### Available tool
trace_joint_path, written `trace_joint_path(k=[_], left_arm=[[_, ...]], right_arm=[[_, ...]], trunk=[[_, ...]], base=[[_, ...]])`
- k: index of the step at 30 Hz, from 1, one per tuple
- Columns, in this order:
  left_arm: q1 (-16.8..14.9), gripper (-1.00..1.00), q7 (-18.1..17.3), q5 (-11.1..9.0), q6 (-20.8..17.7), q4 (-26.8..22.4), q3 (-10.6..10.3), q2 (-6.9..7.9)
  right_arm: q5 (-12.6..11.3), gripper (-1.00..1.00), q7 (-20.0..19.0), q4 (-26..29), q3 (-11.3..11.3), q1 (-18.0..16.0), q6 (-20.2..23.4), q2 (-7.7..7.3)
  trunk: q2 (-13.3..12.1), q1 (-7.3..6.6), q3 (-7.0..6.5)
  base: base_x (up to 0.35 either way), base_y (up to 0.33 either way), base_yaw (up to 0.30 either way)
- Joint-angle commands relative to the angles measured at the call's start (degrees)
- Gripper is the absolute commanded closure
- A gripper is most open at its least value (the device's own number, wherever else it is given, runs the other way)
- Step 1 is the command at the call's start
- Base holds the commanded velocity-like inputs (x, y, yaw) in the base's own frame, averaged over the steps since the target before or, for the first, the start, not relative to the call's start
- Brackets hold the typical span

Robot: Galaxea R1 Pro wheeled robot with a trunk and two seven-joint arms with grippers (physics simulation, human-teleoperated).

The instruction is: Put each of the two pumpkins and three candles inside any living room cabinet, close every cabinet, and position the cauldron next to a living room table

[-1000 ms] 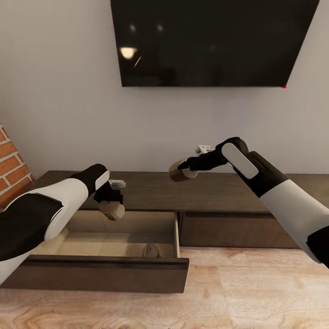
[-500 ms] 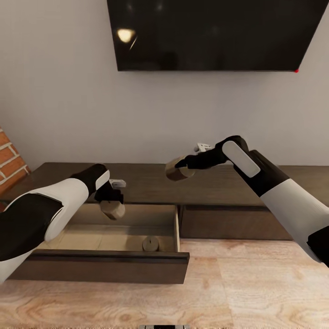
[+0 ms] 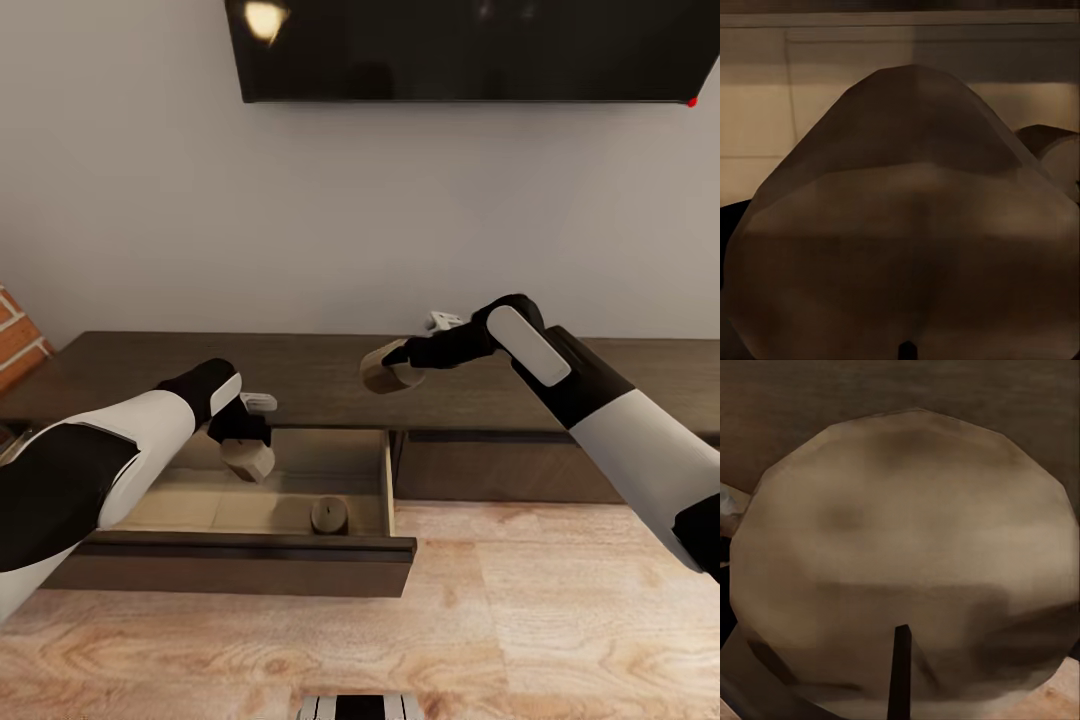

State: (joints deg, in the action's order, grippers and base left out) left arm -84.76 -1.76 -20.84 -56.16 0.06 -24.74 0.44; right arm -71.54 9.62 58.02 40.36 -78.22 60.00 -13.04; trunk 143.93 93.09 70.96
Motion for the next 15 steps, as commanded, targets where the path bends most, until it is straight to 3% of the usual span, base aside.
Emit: trace_joint_path(k=[1, 15], left_arm=[[-0.1, 1.00, -0.2, -0.4, -0.2, -0.1, -0.5, 0.00], [0.1, 1.00, -0.1, -0.4, 4.6, 0.1, -0.5, 0.00]], right_arm=[[-0.7, 1.00, 0.6, 0.3, 0.2, -0.2, 0.0, -0.05], [-0.7, 1.00, 0.6, 2.0, 0.2, -0.9, 0.0, -0.05]], trunk=[[0.0, 0.00, 0.36], [0.0, 0.00, 0.78]], base=[[0.000, 0.000, 0.000], [-0.083, 0.000, 0.008]])
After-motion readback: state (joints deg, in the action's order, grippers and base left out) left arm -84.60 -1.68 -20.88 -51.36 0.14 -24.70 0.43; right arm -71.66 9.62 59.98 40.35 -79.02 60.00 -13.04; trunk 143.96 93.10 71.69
